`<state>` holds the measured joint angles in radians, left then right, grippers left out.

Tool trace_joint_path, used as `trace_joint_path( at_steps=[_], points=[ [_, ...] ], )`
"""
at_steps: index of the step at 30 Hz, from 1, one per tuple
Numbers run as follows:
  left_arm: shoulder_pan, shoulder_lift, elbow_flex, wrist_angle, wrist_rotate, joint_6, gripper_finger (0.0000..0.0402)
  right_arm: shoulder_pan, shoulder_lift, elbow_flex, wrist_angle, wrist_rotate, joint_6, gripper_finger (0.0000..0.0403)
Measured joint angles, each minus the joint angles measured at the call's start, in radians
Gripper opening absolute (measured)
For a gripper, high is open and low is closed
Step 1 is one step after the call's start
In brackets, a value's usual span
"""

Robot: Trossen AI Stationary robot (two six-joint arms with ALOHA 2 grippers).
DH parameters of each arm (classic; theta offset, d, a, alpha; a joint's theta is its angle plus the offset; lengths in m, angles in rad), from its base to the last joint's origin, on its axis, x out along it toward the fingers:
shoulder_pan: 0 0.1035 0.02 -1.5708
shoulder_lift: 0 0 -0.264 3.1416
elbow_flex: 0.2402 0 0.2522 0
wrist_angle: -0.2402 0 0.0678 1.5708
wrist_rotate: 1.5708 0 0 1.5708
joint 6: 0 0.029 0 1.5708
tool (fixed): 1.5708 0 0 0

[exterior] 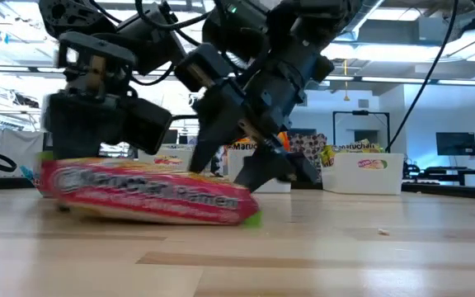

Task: Sort Maruchan noodles
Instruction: Put the green noodle pack into the right white bin

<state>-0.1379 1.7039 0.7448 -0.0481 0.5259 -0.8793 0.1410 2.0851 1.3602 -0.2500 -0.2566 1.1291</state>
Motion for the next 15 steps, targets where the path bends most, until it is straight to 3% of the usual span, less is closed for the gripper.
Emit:
trace_joint_path(
  at_steps=[5, 9, 15],
  points=[
    [-0.001, 0.000, -0.003, -0.006, 0.013, -0.004, 0.0095, 0.001, 0.055, 0.008, 0.074, -0.083, 0.046, 0.0234],
    [0.000, 0.000, -0.003, -0.017, 0.009, 0.002, 0.0095, 0.000, 0.057, 0.007, 0.070, -0.089, 0.070, 0.0228],
    [0.011, 0.000, -0.003, -0.010, 0.000, 0.010, 0.0095, -0.012, 0.057, 0.006, 0.083, -0.091, 0.099, 0.0149]
  ],
)
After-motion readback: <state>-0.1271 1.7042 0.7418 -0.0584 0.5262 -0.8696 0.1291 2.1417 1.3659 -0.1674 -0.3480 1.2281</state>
